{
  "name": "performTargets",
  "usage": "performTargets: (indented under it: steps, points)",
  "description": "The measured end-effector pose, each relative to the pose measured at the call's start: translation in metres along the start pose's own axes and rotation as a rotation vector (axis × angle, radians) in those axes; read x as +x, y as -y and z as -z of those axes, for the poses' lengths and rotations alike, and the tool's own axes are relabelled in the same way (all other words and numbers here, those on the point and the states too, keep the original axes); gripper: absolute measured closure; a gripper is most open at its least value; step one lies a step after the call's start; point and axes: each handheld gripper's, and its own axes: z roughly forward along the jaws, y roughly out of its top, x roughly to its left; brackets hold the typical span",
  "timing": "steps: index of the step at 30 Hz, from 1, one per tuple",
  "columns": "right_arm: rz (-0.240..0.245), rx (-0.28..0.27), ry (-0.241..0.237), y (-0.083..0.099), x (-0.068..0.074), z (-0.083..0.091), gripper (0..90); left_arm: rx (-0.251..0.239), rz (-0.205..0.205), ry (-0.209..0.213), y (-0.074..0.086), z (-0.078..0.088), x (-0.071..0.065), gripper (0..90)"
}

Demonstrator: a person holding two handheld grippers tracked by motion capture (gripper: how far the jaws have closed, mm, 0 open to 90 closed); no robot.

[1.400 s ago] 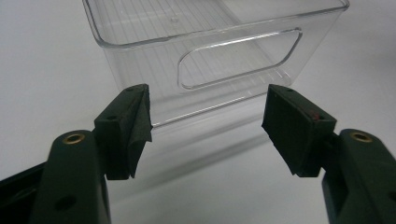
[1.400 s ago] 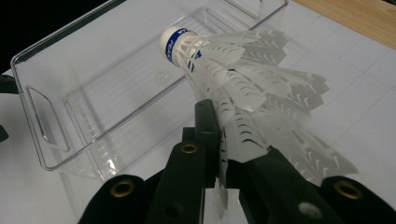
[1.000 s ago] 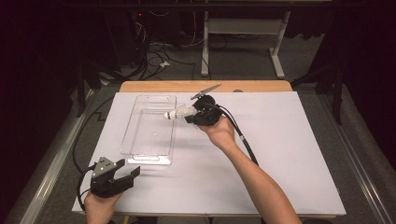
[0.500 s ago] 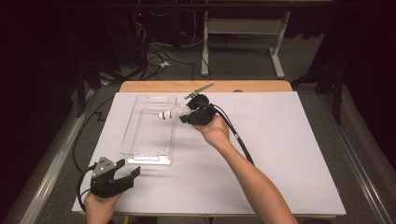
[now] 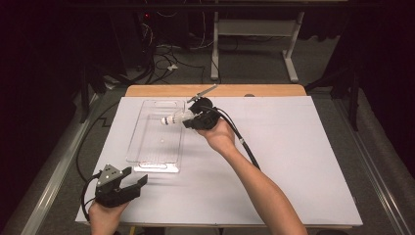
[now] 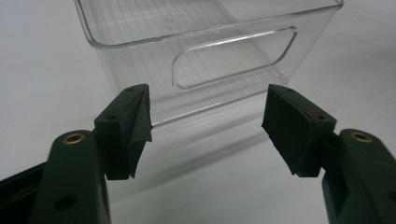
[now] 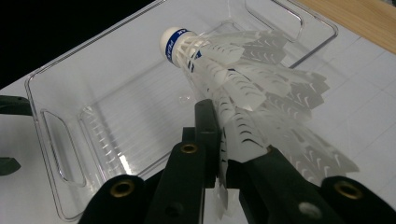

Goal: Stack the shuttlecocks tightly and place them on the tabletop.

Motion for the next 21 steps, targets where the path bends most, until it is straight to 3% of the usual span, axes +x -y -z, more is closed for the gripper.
performTargets:
  steps: [11, 21]
  points:
    - [0.011, 0.011, -0.013, -0.009, 0.007, -0.011, 89.3, 0.000, 0.004, 0.002, 0.000, -0.001, 0.000, 33.2]
    - [-0.001, 0.014, -0.005, -0.010, 0.005, -0.016, 89.3, -0.002, 0.009, 0.004, 0.000, -0.001, 0.000, 33.2]
